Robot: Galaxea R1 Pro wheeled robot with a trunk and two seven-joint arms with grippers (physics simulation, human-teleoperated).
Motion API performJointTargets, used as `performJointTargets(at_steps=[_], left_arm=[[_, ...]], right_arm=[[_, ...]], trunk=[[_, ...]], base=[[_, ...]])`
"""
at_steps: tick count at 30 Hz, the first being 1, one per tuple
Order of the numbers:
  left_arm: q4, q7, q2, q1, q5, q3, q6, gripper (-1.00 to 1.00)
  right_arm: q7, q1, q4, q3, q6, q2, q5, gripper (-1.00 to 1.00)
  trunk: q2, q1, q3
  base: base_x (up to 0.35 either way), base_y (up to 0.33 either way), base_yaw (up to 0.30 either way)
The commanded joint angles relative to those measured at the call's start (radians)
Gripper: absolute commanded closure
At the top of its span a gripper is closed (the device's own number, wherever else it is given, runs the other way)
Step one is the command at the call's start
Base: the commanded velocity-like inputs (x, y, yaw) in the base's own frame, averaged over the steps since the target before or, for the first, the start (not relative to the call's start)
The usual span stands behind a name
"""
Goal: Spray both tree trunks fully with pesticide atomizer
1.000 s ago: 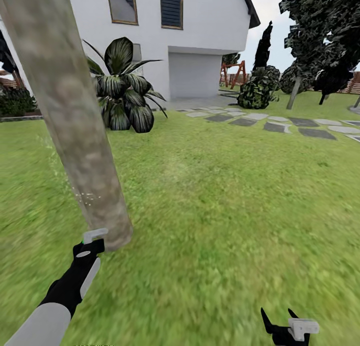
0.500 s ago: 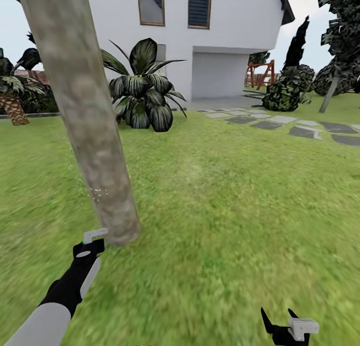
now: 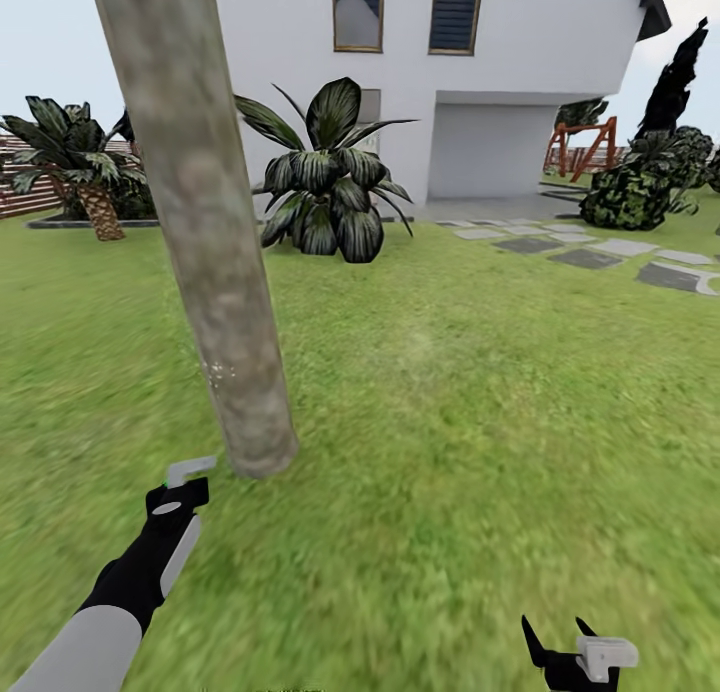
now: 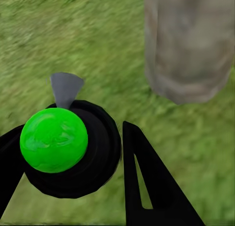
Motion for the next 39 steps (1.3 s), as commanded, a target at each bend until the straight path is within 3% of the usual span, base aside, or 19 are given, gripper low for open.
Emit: performJointTargets(at_steps=[1,15,19,21,25,27,31,35,39], left_arm=[[-0.002,0.005,0.000,0.000,0.010,-0.002,0.004,1.00],[-0.004,-0.004,-0.002,0.000,0.007,-0.004,0.009,1.00],[-0.010,-0.004,-0.019,-0.011,0.003,-0.049,0.028,1.00],[-0.011,-0.004,-0.025,-0.017,0.004,-0.068,0.078,1.00],[-0.018,-0.011,-0.050,-0.094,0.002,-0.076,0.178,1.00],[-0.014,-0.019,-0.053,-0.141,0.002,-0.077,0.204,1.00],[-0.010,-0.062,-0.059,-0.236,0.002,-0.077,0.332,1.00],[-0.010,-0.078,-0.082,-0.293,0.002,-0.083,0.368,1.00],[-0.021,-0.075,-0.133,-0.305,0.001,-0.153,0.390,1.00]], right_arm=[[0.007,-0.002,-0.001,-0.008,-0.004,0.001,0.006,-1.00],[0.007,-0.002,-0.002,-0.010,-0.005,0.000,0.006,-1.00],[0.007,-0.002,-0.002,-0.009,-0.005,0.000,0.006,-1.00],[0.007,-0.002,-0.001,-0.009,-0.004,0.000,0.006,-1.00],[0.007,-0.002,-0.002,-0.010,-0.004,0.000,0.006,-1.00],[0.007,-0.002,-0.003,-0.010,-0.004,0.000,0.006,-1.00],[0.007,-0.002,-0.003,-0.009,-0.005,0.001,0.006,-1.00],[0.007,-0.002,-0.003,-0.010,-0.005,0.000,0.006,-1.00],[0.007,-0.002,-0.003,-0.011,-0.005,0.000,0.006,-1.00]], trunk=[[0.000,0.000,-0.001],[0.000,0.000,-0.001],[0.000,0.000,-0.001],[0.000,0.000,-0.001],[0.000,0.000,-0.001],[0.000,0.000,-0.001],[0.000,0.000,-0.001],[0.000,0.000,-0.001],[0.000,0.000,-0.001]], base=[[0.000,-0.275,0.276],[0.000,-0.241,0.263],[0.000,-0.012,0.040],[0.000,-0.001,0.004],[0.000,0.000,0.000],[0.000,0.000,0.000],[0.000,0.000,0.000],[0.000,0.000,0.000],[0.000,0.000,0.000]])
